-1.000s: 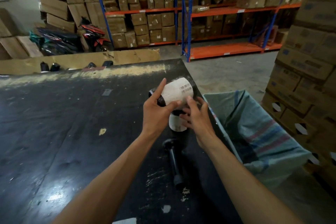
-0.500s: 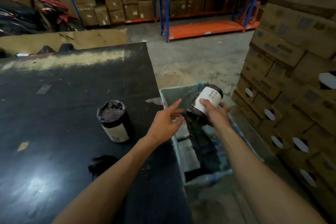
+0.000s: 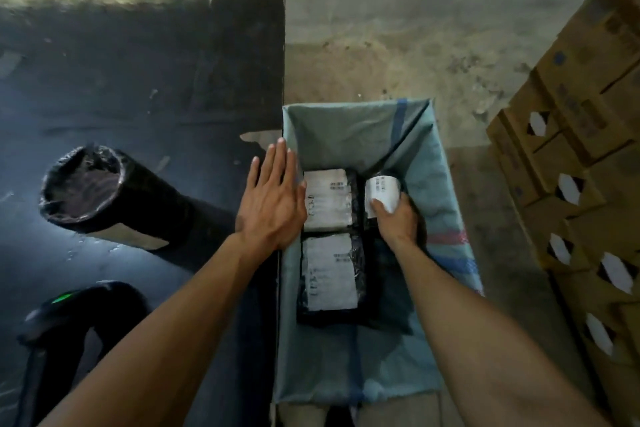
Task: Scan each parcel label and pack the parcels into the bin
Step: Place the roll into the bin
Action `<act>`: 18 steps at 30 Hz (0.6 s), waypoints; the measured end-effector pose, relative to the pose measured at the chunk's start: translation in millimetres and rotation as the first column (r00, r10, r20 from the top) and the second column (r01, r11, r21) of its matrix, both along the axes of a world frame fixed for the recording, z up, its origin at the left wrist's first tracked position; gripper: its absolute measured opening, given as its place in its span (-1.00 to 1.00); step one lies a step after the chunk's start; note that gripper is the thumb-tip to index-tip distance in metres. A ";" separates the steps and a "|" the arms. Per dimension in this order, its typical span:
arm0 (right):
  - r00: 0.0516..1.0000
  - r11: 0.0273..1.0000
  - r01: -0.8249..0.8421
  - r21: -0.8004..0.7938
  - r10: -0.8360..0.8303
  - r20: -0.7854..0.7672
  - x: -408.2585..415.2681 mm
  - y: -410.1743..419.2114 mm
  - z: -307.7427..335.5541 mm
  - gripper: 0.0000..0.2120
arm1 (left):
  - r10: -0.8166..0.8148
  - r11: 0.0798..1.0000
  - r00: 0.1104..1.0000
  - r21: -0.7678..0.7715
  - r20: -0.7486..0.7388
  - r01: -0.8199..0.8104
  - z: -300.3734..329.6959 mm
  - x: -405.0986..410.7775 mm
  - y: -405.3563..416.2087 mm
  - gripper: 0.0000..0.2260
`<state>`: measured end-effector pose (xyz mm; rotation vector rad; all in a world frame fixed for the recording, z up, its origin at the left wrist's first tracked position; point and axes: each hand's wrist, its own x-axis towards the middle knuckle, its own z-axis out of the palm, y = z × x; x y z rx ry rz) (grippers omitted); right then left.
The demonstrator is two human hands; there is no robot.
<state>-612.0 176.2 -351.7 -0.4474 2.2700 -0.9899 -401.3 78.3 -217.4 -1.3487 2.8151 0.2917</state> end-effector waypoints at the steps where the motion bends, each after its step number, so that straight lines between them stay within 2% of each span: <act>1: 1.000 1.000 -0.010 0.002 0.010 0.017 -4.0 -5.3 -9.9 -0.34 | 0.004 1.000 1.000 0.000 0.005 -0.004 0.7 -0.2 -0.1 -0.45; 4: 0.998 0.999 -0.046 0.010 0.045 0.053 -13.8 -15.5 -38.0 -0.32 | 0.013 1.000 1.000 0.002 -0.005 -0.013 0.7 -0.9 0.2 -0.46; 10: 0.989 0.990 -0.144 0.009 0.144 0.030 -13.6 -23.2 -76.3 -0.30 | 0.019 0.999 1.000 -0.025 -0.020 -0.020 -3.3 -0.5 2.1 -0.46; 15: 0.982 0.974 -0.187 0.132 0.188 0.004 -10.0 -33.3 -91.1 -0.28 | 0.026 0.999 0.999 -0.017 -0.030 -0.027 -1.9 -1.2 3.2 -0.46; 18: 0.981 0.968 -0.191 0.165 0.184 0.054 -10.4 -36.8 -91.6 -0.26 | 0.029 0.999 0.999 -0.012 -0.029 -0.029 0.1 -0.9 3.6 -0.44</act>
